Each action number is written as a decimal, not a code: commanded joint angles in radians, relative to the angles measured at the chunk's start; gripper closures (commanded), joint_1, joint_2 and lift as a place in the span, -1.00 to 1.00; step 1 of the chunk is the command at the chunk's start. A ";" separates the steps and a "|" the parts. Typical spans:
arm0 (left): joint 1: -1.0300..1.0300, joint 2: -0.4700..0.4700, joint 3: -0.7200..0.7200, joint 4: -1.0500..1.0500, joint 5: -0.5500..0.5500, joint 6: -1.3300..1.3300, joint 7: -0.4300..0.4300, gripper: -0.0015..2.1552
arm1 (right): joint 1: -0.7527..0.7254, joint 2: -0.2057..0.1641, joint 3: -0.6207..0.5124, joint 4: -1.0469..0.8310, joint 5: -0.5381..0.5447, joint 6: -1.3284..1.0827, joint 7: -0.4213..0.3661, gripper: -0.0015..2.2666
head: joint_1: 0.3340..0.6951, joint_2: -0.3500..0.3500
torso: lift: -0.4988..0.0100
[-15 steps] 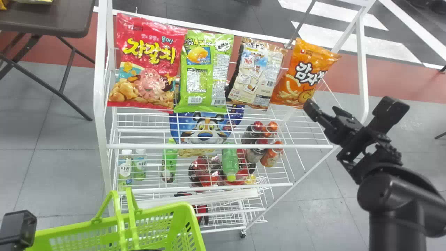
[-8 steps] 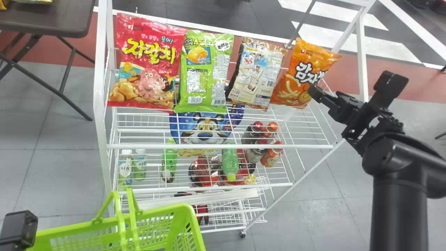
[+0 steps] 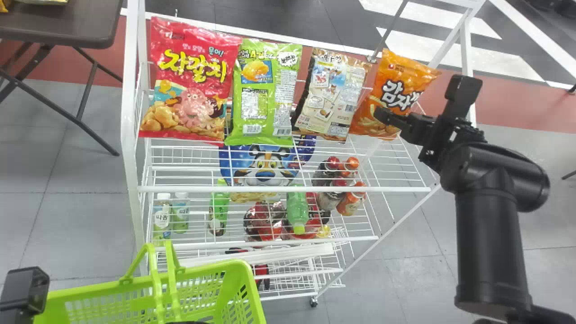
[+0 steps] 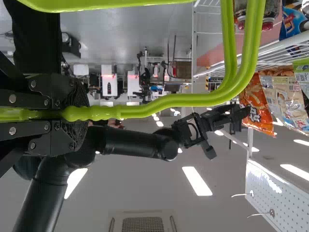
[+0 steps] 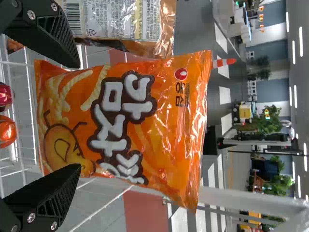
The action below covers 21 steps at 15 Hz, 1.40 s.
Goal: Hold basket handle with left hand then pick Gamjakkang with right hand and place into basket
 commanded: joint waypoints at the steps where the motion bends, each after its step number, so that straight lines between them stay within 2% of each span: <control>1: -0.008 0.002 0.000 0.003 0.002 0.000 -0.001 0.99 | -0.036 0.000 0.010 0.041 0.023 -0.001 -0.008 -0.94 | 1.00 -1.00 | 0.89; 3: -0.020 0.009 -0.003 0.016 0.004 0.000 -0.008 0.99 | -0.073 -0.005 0.006 0.107 0.069 -0.029 -0.027 -0.94 | 1.00 -1.00 | 0.89; 6: -0.020 0.017 -0.002 0.020 0.009 0.000 -0.014 0.99 | -0.164 -0.017 0.032 0.267 0.098 -0.140 -0.094 -0.95 | 1.00 -1.00 | 0.89; 10: -0.017 0.020 0.004 0.020 0.010 0.000 -0.017 0.99 | -0.222 -0.023 0.121 0.356 0.115 -0.192 -0.097 -0.94 | 1.00 -1.00 | 0.89; 11: -0.014 0.020 0.004 0.020 0.012 0.000 -0.018 0.99 | -0.242 -0.023 0.124 0.385 0.126 -0.195 -0.097 -0.86 | 1.00 -1.00 | 0.89; 13: -0.011 0.020 0.009 0.025 0.012 0.000 -0.023 0.99 | -0.257 -0.023 0.133 0.409 0.136 -0.198 -0.096 -0.37 | 1.00 -1.00 | 0.89; 14: -0.011 0.020 0.009 0.028 0.012 0.000 -0.024 0.99 | -0.259 -0.025 0.133 0.409 0.147 -0.195 -0.093 0.06 | 1.00 -1.00 | 0.89; 15: -0.011 0.020 0.009 0.029 0.012 0.000 -0.026 0.99 | -0.259 -0.023 0.133 0.409 0.149 -0.189 -0.100 0.76 | 1.00 -1.00 | 0.89; 16: -0.012 0.020 0.009 0.033 0.012 0.000 -0.024 0.99 | -0.256 -0.022 0.133 0.408 0.147 -0.179 -0.108 0.99 | 1.00 -1.00 | 0.89; 21: -0.015 0.020 0.007 0.042 0.012 -0.003 -0.024 0.99 | -0.145 -0.015 0.104 0.262 0.132 -0.158 -0.143 0.99 | 1.00 -1.00 | 0.89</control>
